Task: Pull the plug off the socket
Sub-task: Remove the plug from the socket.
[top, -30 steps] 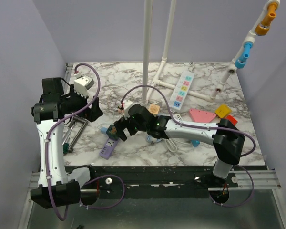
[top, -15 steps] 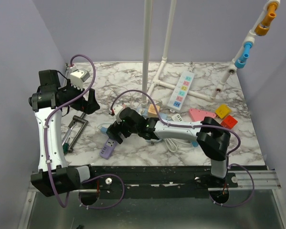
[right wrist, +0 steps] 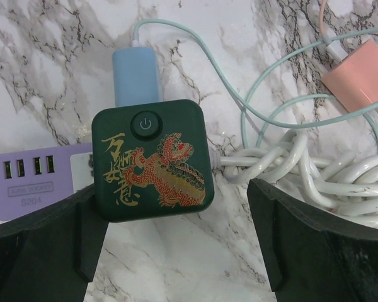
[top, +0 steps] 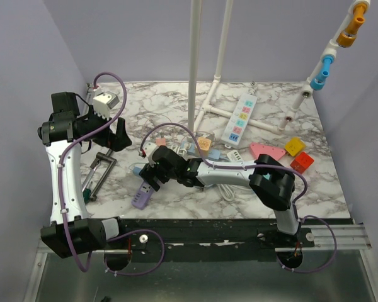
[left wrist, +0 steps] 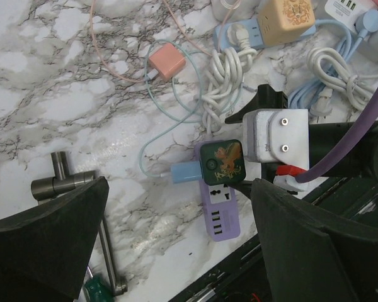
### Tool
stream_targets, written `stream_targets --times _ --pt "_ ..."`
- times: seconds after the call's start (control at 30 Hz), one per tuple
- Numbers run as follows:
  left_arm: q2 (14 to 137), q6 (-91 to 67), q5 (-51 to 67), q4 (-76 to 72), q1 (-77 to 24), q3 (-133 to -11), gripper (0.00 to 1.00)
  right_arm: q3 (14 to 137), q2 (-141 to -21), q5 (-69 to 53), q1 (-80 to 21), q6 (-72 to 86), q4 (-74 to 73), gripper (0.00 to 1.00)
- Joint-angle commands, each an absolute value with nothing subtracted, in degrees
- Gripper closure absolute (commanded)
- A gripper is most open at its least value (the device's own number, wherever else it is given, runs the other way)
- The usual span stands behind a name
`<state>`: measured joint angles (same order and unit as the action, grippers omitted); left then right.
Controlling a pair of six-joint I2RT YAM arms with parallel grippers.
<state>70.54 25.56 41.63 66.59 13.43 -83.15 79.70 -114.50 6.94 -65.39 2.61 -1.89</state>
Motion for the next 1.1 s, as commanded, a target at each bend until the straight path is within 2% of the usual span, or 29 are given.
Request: stream_targets --times 0.0,0.33,0.6,0.87,1.07 --pt "69.3 27.8 42.8 67.9 13.8 -82.5 0.01 81.2 -115.9 11.5 -65.8 1.8 -0.6 0.07" --pt "68.6 30.4 43.8 69.6 14.6 -82.5 0.01 83.4 -117.5 13.5 -66.2 1.0 -1.0 0.09" --pt "69.6 31.4 44.6 70.8 15.0 -84.3 0.02 84.8 -118.9 9.7 -66.6 -1.3 -1.2 0.03" --pt "70.0 32.6 45.9 70.9 15.0 -84.5 0.01 86.4 -120.9 7.8 -66.8 -0.2 -1.8 0.03" --pt "75.2 37.8 44.6 77.0 15.1 -88.4 0.02 93.8 -126.4 13.3 -68.1 6.7 -6.9 0.09"
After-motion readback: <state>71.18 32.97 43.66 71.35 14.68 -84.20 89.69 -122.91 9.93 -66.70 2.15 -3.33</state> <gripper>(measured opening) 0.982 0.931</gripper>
